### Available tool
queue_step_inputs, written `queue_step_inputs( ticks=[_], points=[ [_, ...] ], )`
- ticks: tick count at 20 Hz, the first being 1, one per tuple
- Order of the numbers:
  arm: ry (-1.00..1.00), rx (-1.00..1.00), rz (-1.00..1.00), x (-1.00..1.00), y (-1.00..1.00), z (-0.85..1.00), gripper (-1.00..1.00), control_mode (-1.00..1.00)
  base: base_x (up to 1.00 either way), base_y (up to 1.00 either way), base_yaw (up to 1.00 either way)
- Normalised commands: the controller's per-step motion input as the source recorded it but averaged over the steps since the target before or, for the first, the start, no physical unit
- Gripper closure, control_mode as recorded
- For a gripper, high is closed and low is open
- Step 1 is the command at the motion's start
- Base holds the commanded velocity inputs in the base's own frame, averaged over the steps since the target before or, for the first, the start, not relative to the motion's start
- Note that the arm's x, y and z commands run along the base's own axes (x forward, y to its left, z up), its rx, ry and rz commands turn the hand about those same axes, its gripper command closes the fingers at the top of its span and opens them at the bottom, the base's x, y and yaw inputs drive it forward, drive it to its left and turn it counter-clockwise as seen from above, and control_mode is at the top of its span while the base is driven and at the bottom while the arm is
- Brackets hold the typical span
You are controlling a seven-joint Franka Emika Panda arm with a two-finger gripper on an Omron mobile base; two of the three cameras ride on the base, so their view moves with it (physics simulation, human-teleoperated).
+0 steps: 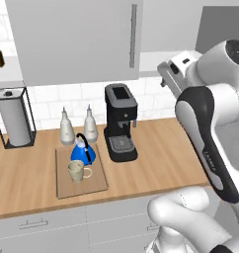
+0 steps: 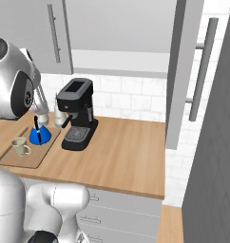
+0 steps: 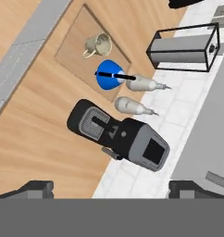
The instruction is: Pick the kettle from the counter and place it on the tray. Then pick the mug from the cabinet and place it on the tray. Then close the cabinet doors.
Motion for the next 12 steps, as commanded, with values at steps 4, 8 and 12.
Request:
queue_step_inputs(
  ticks=[4,8,12],
  points=[
    [-0.17,0.05,-0.18,-0.30,-0.84,0.00,-1.00,-1.00,0.00,0.00,0.00],
    [-0.07,0.00,-0.36,-0.14,-0.78,-0.12,-1.00,-1.00,0.00,0.00,0.00],
    [-0.02,0.04,-0.43,-0.08,-0.75,-0.03,-1.00,-1.00,0.00,0.00,0.00]
  ],
)
